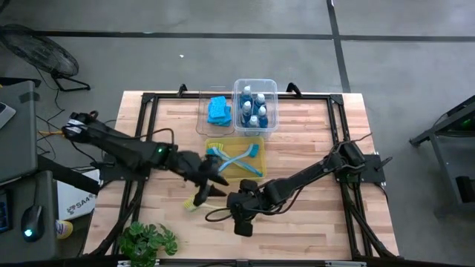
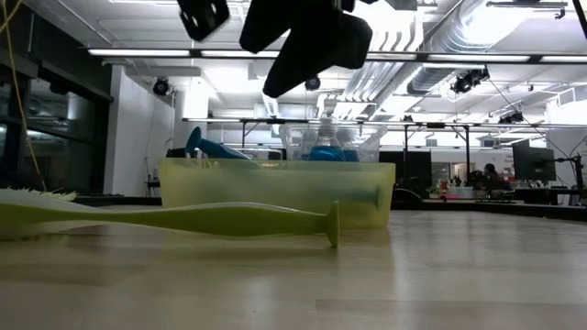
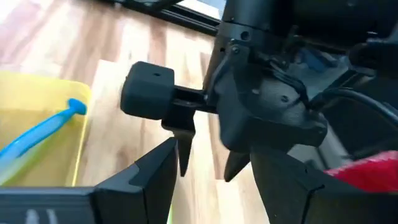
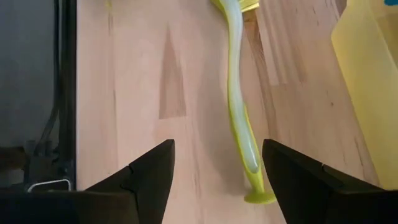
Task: Pick & Place Kitchen Sink Supplies
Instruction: Put the yellow toilet brush into the yellow bin
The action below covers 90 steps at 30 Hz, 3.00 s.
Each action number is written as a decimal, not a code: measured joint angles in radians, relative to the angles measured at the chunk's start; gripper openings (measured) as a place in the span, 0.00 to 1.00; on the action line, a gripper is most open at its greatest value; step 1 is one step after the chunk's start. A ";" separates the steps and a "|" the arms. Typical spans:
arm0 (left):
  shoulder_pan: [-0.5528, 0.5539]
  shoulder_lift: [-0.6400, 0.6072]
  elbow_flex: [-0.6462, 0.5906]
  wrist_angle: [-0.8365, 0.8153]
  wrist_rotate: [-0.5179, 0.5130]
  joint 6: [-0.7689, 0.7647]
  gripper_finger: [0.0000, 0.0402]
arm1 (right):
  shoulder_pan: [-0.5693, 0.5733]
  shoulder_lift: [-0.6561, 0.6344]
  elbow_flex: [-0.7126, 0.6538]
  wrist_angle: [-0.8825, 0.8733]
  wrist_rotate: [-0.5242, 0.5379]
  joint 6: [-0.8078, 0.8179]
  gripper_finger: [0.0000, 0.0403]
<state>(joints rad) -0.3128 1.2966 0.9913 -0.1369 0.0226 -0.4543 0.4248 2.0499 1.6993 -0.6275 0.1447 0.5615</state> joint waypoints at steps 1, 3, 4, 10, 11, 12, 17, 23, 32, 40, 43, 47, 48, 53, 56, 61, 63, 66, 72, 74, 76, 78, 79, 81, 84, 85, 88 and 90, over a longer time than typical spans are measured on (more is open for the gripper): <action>0.026 0.000 -0.023 0.036 0.046 0.003 0.49 | 0.000 0.000 0.000 -0.003 0.005 -0.006 0.59; 0.079 0.000 -0.074 0.132 0.130 0.003 0.49 | 0.000 0.000 0.000 -0.001 0.011 -0.021 0.59; 0.101 -0.005 -0.097 0.166 0.158 0.001 0.49 | 0.000 0.000 0.001 -0.005 0.019 -0.026 0.59; 0.199 -0.096 -0.260 0.266 0.180 -0.045 0.49 | 0.001 0.000 0.000 -0.036 0.057 -0.046 0.59; 0.207 -0.128 -0.288 0.281 0.177 -0.048 0.49 | 0.001 0.000 -0.007 -0.028 0.055 -0.045 0.59; 0.213 -0.166 -0.321 0.294 0.173 -0.054 0.49 | 0.001 0.000 -0.018 -0.022 0.054 -0.041 0.59; 0.221 -0.379 -0.475 0.332 0.085 -0.078 0.49 | 0.001 0.000 -0.102 0.026 0.008 -0.019 0.59; 0.221 -0.624 -0.618 0.326 0.006 -0.113 0.49 | 0.001 0.001 -0.182 0.141 -0.007 -0.022 0.59; 0.221 -0.918 -0.831 0.311 -0.055 -0.208 0.49 | -0.017 0.002 -0.210 0.190 0.007 -0.132 0.59; 0.221 -1.062 -0.883 0.280 -0.059 -0.223 0.49 | -0.033 0.049 -0.209 0.239 -0.006 -0.156 0.59; 0.221 -1.075 -0.884 0.235 -0.059 -0.230 0.49 | -0.033 0.080 -0.209 0.256 -0.005 -0.151 0.59; 0.221 -1.077 -0.884 0.212 -0.055 -0.245 0.49 | -0.033 0.111 -0.209 0.266 0.002 -0.124 0.59; 0.221 -1.077 -0.884 0.211 -0.056 -0.247 0.49 | -0.033 0.114 -0.209 0.265 0.002 -0.121 0.59; 0.221 -1.077 -0.884 0.205 -0.059 -0.247 0.49 | -0.033 0.122 -0.208 0.272 0.008 -0.117 0.58; 0.221 -1.077 -0.884 0.192 -0.059 -0.247 0.49 | -0.033 0.122 -0.208 0.272 0.023 -0.117 0.56; 0.221 -1.077 -0.884 0.183 -0.059 -0.248 0.49 | -0.033 0.122 -0.208 0.270 0.037 -0.114 0.47; 0.221 -1.077 -0.884 0.183 -0.059 -0.248 0.49 | -0.033 0.123 -0.208 0.268 0.048 -0.113 0.42; 0.221 -1.077 -0.884 0.185 -0.059 -0.248 0.49 | -0.034 0.123 -0.208 0.268 0.053 -0.095 0.34; 0.221 -1.077 -0.884 0.186 -0.059 -0.248 0.49 | -0.035 0.123 -0.208 0.269 0.032 -0.021 0.16; 0.221 -1.077 -0.884 0.186 -0.059 -0.248 0.49 | -0.036 0.122 -0.208 0.270 0.007 -0.006 0.16; 0.221 -1.077 -0.884 0.186 -0.059 -0.248 0.49 | -0.035 0.114 -0.208 0.267 -0.025 0.002 0.16; 0.221 -1.077 -0.884 0.186 -0.060 -0.248 0.49 | -0.029 0.104 -0.208 0.266 -0.051 0.024 0.16; 0.221 -1.077 -0.884 0.186 -0.060 -0.248 0.49 | -0.027 0.094 -0.210 0.263 -0.058 0.040 0.16; 0.221 -1.077 -0.884 0.186 -0.060 -0.248 0.49 | -0.020 0.066 -0.210 0.260 -0.061 0.053 0.16; 0.221 -1.077 -0.883 0.186 -0.060 -0.248 0.49 | -0.009 0.012 -0.210 0.254 -0.037 0.060 0.16; 0.221 -1.077 -0.883 0.186 -0.060 -0.248 0.49 | -0.005 -0.008 -0.210 0.248 -0.028 0.062 0.16; 0.221 -1.077 -0.883 0.186 -0.060 -0.247 0.49 | 0.010 -0.070 -0.210 0.188 -0.009 0.070 0.16; 0.221 -1.077 -0.883 0.186 -0.060 -0.248 0.49 | 0.019 -0.113 -0.210 0.134 0.016 0.090 0.16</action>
<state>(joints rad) -0.0917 0.2199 0.1081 0.0494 -0.0372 -0.7021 0.4443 1.9371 1.4895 -0.4934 0.1608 0.6511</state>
